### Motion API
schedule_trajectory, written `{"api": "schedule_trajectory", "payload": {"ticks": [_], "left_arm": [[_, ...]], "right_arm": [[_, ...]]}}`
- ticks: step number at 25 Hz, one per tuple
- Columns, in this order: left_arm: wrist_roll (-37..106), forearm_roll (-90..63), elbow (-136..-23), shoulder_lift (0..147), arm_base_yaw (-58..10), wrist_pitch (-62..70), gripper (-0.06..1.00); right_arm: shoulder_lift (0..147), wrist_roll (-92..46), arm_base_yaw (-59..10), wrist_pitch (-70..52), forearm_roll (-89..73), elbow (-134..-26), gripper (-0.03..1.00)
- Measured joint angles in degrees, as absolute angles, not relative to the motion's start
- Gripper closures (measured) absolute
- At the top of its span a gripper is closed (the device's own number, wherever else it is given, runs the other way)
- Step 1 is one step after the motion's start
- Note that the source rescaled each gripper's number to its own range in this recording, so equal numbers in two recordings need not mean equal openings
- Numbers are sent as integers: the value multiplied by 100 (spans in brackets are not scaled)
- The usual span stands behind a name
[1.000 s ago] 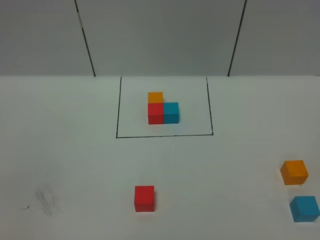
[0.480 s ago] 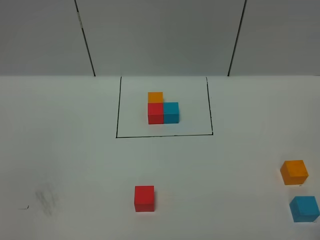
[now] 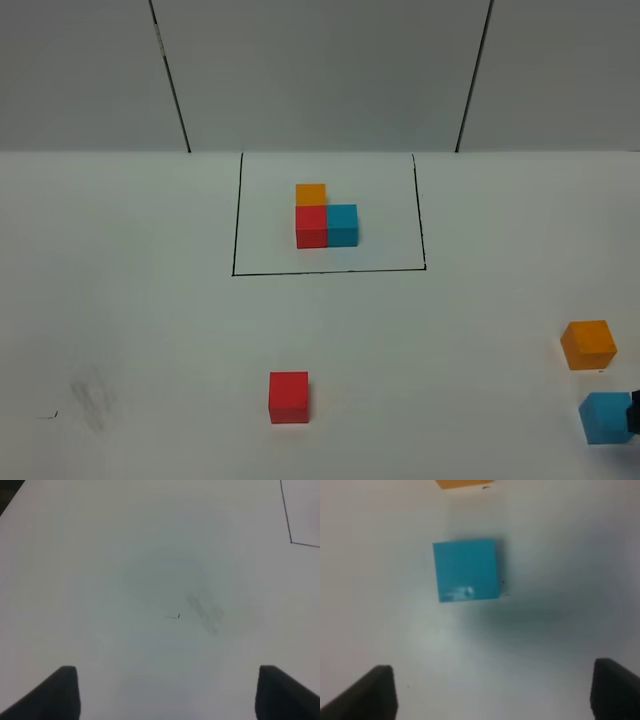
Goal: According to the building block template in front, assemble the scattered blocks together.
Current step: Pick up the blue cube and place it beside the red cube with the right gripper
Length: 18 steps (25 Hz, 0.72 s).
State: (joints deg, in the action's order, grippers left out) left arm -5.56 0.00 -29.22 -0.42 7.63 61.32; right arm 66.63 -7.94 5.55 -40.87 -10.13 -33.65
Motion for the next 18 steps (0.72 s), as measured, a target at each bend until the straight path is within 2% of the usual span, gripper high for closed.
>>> {"api": "schedule_trajectory", "payload": {"ticks": [9, 18], "left_arm": [[-556, 0, -2922, -42, 763, 6130, 34], [-556, 0, -2922, -42, 763, 6130, 34]], "right_arm": [[7622, -933, 555, -4406, -1264, -4105, 30], [8313, -1081, 411, -4461, -1300, -4260, 30]]}}
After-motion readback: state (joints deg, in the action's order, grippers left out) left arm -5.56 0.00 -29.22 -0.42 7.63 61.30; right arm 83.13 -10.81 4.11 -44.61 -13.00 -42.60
